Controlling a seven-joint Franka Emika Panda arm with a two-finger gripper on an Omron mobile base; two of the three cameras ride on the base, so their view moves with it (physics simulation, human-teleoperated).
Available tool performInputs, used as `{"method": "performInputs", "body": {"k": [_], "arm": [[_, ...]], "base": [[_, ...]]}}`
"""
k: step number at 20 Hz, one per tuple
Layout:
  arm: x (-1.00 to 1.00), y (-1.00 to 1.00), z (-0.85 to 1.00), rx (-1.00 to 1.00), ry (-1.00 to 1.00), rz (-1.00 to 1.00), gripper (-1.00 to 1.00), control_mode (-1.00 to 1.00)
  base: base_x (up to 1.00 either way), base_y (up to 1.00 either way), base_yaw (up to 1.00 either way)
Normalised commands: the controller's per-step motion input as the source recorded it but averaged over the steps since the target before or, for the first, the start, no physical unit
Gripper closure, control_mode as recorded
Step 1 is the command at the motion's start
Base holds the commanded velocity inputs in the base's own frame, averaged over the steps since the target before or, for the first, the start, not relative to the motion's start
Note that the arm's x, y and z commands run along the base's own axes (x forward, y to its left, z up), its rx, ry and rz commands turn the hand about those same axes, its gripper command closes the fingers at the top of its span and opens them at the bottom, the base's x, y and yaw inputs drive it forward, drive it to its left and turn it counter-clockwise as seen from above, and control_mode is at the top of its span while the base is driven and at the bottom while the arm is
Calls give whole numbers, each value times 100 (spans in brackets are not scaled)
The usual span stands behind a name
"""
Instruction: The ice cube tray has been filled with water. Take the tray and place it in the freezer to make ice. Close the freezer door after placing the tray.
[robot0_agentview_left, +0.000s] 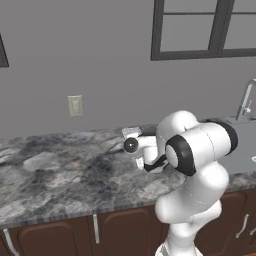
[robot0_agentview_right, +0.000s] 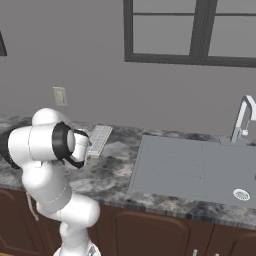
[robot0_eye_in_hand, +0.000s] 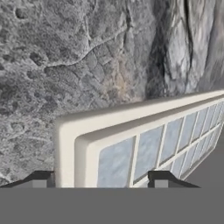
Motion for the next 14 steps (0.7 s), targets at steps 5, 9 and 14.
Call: {"method": "performInputs", "body": {"k": [5,9,14], "arm": [[-7,0,28,0,-13,0,100,-100],[-8,0,52,0,-8,2,100,-100],[-27,-3,66,0,-9,5,100,-100]], "base": [[0,0,0],[0,0,0],[0,0,0]]}}
